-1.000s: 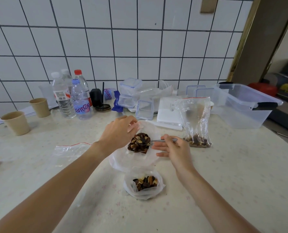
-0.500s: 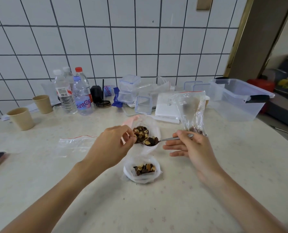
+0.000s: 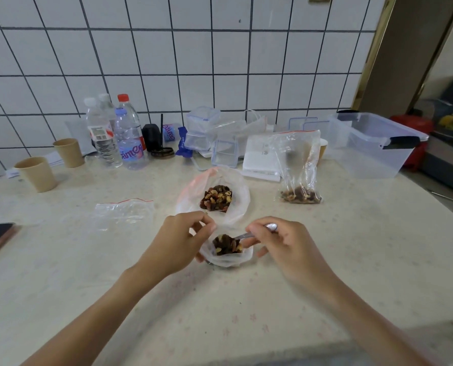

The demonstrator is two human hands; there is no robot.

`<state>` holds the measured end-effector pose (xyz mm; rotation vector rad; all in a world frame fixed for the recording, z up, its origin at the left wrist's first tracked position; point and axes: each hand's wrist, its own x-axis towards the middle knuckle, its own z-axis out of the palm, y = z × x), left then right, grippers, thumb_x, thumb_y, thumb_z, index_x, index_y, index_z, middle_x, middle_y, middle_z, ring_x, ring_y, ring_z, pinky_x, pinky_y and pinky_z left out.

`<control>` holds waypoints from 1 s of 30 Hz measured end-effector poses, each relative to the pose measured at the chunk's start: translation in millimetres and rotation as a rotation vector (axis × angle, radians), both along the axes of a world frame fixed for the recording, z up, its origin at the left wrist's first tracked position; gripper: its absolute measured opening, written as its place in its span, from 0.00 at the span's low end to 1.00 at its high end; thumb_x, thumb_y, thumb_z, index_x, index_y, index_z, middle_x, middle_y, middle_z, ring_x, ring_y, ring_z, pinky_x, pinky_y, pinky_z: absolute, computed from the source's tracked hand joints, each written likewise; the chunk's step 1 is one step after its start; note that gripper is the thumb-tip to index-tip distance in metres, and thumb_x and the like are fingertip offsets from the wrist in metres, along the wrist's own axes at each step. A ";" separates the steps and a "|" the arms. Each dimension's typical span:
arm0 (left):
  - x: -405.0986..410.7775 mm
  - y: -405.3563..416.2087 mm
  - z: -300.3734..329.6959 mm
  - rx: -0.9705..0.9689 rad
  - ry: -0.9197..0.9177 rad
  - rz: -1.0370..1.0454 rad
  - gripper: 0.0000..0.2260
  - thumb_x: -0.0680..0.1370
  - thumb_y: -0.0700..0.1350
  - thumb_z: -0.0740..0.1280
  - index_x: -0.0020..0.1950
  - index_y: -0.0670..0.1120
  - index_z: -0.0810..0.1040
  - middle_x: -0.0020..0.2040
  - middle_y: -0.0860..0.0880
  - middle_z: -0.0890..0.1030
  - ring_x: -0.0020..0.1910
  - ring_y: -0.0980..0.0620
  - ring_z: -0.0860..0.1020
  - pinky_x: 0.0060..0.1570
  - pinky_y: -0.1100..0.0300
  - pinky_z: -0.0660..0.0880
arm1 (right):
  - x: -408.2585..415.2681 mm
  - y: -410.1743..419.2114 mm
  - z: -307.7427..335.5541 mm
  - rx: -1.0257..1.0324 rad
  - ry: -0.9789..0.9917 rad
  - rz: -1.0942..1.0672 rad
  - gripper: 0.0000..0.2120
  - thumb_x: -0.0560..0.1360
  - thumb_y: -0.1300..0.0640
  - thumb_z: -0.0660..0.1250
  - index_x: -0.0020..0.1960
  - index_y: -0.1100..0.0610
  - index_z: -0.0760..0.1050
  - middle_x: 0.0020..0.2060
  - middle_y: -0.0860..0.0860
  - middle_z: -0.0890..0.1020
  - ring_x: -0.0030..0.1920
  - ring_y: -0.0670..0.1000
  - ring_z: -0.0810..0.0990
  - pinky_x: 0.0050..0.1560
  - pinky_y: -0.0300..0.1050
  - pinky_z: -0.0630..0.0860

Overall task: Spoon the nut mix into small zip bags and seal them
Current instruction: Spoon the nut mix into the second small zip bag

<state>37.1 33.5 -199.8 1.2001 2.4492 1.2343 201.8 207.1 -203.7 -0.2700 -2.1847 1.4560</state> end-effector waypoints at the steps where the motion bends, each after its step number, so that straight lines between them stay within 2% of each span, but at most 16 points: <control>1: 0.5 0.1 -0.2 0.028 -0.045 -0.006 0.07 0.83 0.48 0.68 0.46 0.51 0.82 0.38 0.52 0.83 0.26 0.50 0.83 0.29 0.61 0.77 | 1.5 -1.4 -1.2 0.126 -0.001 0.040 0.10 0.84 0.48 0.65 0.51 0.48 0.84 0.44 0.46 0.88 0.45 0.59 0.87 0.45 0.59 0.82; 3: 0.7 -0.5 -1.5 0.063 -0.118 -0.017 0.07 0.83 0.48 0.68 0.47 0.51 0.83 0.39 0.51 0.84 0.28 0.47 0.84 0.28 0.59 0.77 | 5.2 -2.1 -3.0 0.342 -0.011 0.121 0.11 0.84 0.44 0.62 0.55 0.46 0.82 0.46 0.44 0.87 0.46 0.55 0.86 0.48 0.57 0.80; 5: 0.0 -1.9 -2.7 0.072 -0.181 -0.029 0.07 0.83 0.49 0.68 0.47 0.52 0.84 0.40 0.50 0.85 0.29 0.46 0.84 0.29 0.59 0.77 | 8.7 -0.6 -4.3 0.459 -0.028 0.171 0.13 0.85 0.44 0.60 0.58 0.47 0.81 0.48 0.45 0.87 0.48 0.49 0.85 0.49 0.53 0.79; 7: -1.3 -4.0 -3.9 0.059 -0.206 -0.028 0.07 0.83 0.50 0.68 0.48 0.52 0.85 0.40 0.52 0.85 0.30 0.46 0.84 0.30 0.60 0.78 | 12.3 1.2 -6.5 0.564 -0.011 0.176 0.16 0.85 0.45 0.59 0.59 0.52 0.81 0.49 0.46 0.86 0.47 0.50 0.85 0.48 0.54 0.80; 10: -6.1 -8.8 -4.8 0.028 -0.082 0.006 0.06 0.82 0.51 0.68 0.48 0.56 0.84 0.42 0.59 0.84 0.29 0.51 0.84 0.30 0.64 0.77 | 15.7 0.6 -9.3 0.751 0.109 0.144 0.17 0.86 0.48 0.59 0.59 0.57 0.82 0.49 0.49 0.86 0.46 0.52 0.85 0.44 0.53 0.81; 13: -10.8 -14.4 -4.1 -0.036 0.130 0.016 0.06 0.82 0.53 0.68 0.49 0.57 0.83 0.40 0.61 0.83 0.28 0.57 0.83 0.33 0.69 0.73 | 15.7 1.9 -6.1 0.798 0.189 0.125 0.17 0.86 0.49 0.60 0.59 0.58 0.82 0.49 0.50 0.86 0.46 0.52 0.86 0.42 0.52 0.82; 15: -12.6 -17.6 -3.3 -0.065 0.200 0.012 0.06 0.82 0.54 0.67 0.49 0.58 0.83 0.39 0.60 0.83 0.27 0.58 0.82 0.35 0.64 0.74 | 14.2 4.8 -3.8 0.675 0.163 0.108 0.17 0.85 0.46 0.59 0.59 0.56 0.82 0.48 0.49 0.87 0.45 0.54 0.86 0.43 0.54 0.81; 17: -13.9 -19.4 -1.7 -0.059 0.211 0.007 0.05 0.82 0.55 0.67 0.48 0.59 0.82 0.40 0.60 0.83 0.27 0.57 0.82 0.35 0.62 0.74 | 11.2 6.5 -1.4 0.397 0.108 0.063 0.16 0.84 0.43 0.60 0.57 0.51 0.83 0.46 0.47 0.87 0.44 0.58 0.86 0.45 0.55 0.81; 19: -15.7 -21.0 1.0 -0.021 0.190 0.020 0.04 0.81 0.56 0.68 0.47 0.61 0.81 0.40 0.60 0.83 0.27 0.57 0.82 0.34 0.63 0.73 | 6.2 7.1 0.2 0.086 0.137 -0.020 0.11 0.84 0.47 0.63 0.53 0.49 0.84 0.45 0.47 0.89 0.44 0.55 0.88 0.46 0.48 0.83; 20: -17.3 -21.7 3.1 0.003 0.176 0.035 0.04 0.81 0.56 0.68 0.46 0.61 0.80 0.40 0.61 0.83 0.27 0.57 0.82 0.34 0.62 0.73 | 2.8 7.6 1.0 -0.033 0.166 -0.056 0.10 0.84 0.51 0.64 0.51 0.51 0.84 0.43 0.49 0.89 0.46 0.54 0.88 0.45 0.45 0.83; 23: -26.1 -20.3 9.2 0.047 0.193 0.146 0.07 0.79 0.59 0.68 0.43 0.59 0.79 0.38 0.58 0.82 0.28 0.57 0.81 0.34 0.58 0.76 | -11.0 9.0 5.7 -0.295 0.187 -0.106 0.12 0.85 0.54 0.63 0.50 0.59 0.82 0.40 0.57 0.88 0.45 0.57 0.89 0.41 0.45 0.85; 27: -45.7 -8.3 12.1 0.034 0.276 0.388 0.14 0.76 0.64 0.68 0.45 0.54 0.74 0.40 0.57 0.79 0.36 0.57 0.77 0.34 0.59 0.71 | -32.8 12.6 15.3 -0.445 0.147 -0.170 0.16 0.86 0.52 0.62 0.49 0.62 0.81 0.40 0.59 0.88 0.45 0.57 0.89 0.41 0.45 0.85; 30: -62.5 5.3 8.6 -0.055 0.278 0.461 0.23 0.76 0.68 0.67 0.58 0.51 0.73 0.52 0.52 0.78 0.43 0.55 0.79 0.40 0.55 0.76 | -50.8 16.3 21.4 -0.435 0.110 -0.185 0.17 0.86 0.51 0.60 0.51 0.62 0.80 0.40 0.57 0.89 0.45 0.55 0.89 0.44 0.46 0.86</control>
